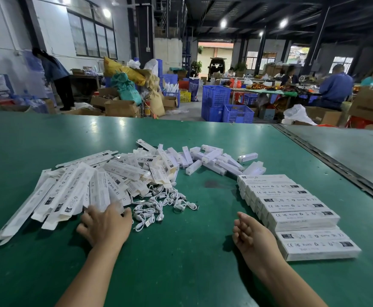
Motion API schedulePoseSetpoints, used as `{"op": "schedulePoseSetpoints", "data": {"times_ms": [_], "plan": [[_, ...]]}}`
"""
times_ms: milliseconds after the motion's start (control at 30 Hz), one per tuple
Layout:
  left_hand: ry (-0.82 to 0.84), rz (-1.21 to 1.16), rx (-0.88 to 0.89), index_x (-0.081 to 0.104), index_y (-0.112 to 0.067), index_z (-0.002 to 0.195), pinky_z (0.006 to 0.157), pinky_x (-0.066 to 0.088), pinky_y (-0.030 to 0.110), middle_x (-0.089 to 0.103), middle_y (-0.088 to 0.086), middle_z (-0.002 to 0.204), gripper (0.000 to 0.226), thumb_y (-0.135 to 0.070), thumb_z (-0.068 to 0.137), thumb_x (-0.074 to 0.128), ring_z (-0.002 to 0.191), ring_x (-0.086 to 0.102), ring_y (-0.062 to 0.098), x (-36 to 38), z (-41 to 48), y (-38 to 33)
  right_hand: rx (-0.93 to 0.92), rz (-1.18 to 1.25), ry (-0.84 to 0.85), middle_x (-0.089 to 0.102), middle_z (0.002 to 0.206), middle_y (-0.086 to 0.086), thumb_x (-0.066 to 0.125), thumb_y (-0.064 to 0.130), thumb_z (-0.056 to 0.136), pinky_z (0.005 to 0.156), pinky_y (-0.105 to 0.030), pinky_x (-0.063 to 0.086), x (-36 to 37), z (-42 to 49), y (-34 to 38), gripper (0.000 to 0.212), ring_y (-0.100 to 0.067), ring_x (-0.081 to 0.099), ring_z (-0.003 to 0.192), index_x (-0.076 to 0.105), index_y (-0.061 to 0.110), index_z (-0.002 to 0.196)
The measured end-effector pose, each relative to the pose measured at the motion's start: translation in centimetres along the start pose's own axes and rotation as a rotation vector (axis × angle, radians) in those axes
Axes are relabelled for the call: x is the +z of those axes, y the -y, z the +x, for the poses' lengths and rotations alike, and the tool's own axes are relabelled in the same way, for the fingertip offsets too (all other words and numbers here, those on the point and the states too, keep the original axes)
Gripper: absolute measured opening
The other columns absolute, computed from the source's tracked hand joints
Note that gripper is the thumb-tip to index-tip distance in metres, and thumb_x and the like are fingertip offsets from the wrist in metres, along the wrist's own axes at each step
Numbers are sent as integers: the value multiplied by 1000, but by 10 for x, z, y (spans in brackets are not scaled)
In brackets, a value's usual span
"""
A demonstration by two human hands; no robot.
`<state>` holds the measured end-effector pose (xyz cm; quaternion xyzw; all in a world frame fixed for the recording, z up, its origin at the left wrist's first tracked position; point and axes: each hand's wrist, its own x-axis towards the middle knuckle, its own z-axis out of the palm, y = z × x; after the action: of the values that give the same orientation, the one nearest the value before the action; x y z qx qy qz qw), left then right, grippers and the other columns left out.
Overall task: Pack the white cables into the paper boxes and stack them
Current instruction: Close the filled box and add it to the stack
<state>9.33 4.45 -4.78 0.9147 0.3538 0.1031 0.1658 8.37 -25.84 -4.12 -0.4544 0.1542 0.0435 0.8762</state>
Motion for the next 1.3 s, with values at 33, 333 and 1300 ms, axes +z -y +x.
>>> {"op": "schedulePoseSetpoints", "data": {"times_ms": [33, 333, 1300], "plan": [[-9, -15, 11, 57, -33, 132, 106, 24, 47, 40, 18, 143, 45, -57, 94, 51, 132, 31, 37, 0, 0, 0, 0, -1, 0, 63, 62, -2, 59, 10, 93, 46, -18, 50, 0, 0, 0, 9, -11, 57, 54, 66, 7, 97], [-178, -193, 114, 39, -10, 134, 96, 29, 44, 70, 13, 112, 51, -44, 99, 49, 108, 59, 31, 1, -6, -6, 5, -19, 11, 63, 62, -2, 60, 11, 93, 48, -18, 50, -1, 1, -1, 10, -11, 57, 55, 66, 7, 99], [141, -688, 1052, 65, -23, 117, 100, 30, 5, 57, -12, 120, 47, -55, 82, 63, 117, 52, 5, 23, -101, -55, 102, -86, 366, 67, 122, -16, 42, 54, 92, 80, -36, 51, 27, -14, -21, 58, -34, 61, 119, 71, 10, 116]]}}
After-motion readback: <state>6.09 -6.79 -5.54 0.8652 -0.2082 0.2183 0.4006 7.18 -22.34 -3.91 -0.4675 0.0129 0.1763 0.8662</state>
